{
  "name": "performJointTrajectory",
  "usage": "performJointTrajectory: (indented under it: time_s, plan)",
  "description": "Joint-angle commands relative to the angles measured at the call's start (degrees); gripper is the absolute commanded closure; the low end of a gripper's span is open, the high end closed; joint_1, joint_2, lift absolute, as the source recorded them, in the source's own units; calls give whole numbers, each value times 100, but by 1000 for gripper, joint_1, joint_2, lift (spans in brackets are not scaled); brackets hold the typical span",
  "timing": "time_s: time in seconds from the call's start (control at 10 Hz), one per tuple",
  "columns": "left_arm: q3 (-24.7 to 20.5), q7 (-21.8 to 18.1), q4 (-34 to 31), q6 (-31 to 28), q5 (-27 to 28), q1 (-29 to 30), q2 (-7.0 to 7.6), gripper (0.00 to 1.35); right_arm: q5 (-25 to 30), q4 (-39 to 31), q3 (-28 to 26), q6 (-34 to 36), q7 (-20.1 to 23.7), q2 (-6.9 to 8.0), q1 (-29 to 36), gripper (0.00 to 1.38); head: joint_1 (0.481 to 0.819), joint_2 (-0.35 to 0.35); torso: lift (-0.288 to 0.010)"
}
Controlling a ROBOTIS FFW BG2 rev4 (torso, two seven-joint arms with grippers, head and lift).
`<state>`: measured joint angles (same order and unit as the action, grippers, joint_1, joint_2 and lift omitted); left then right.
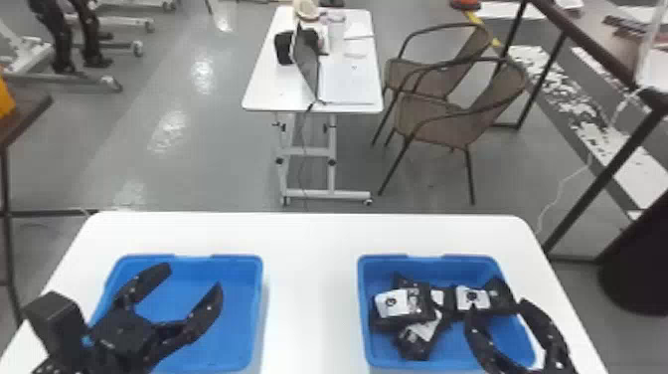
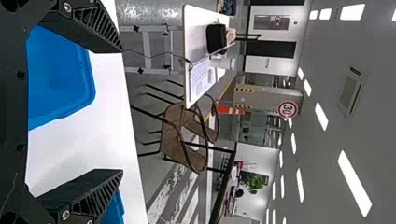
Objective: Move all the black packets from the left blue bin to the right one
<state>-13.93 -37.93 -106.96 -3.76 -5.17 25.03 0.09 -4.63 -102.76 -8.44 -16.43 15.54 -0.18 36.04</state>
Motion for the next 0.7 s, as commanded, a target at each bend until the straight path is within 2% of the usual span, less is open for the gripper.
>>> performJointTrajectory:
  time_s: [0.0,0.6]
  plan:
    - [14,5,9,-20,-10,2,-24,107,-2,2,0,0,2,23,-1,367,695,-43,0]
    - [40,-13,26,-117,-71,-7,-24,107,-46,54,35,0,2,23,-9,367,695,-45,0]
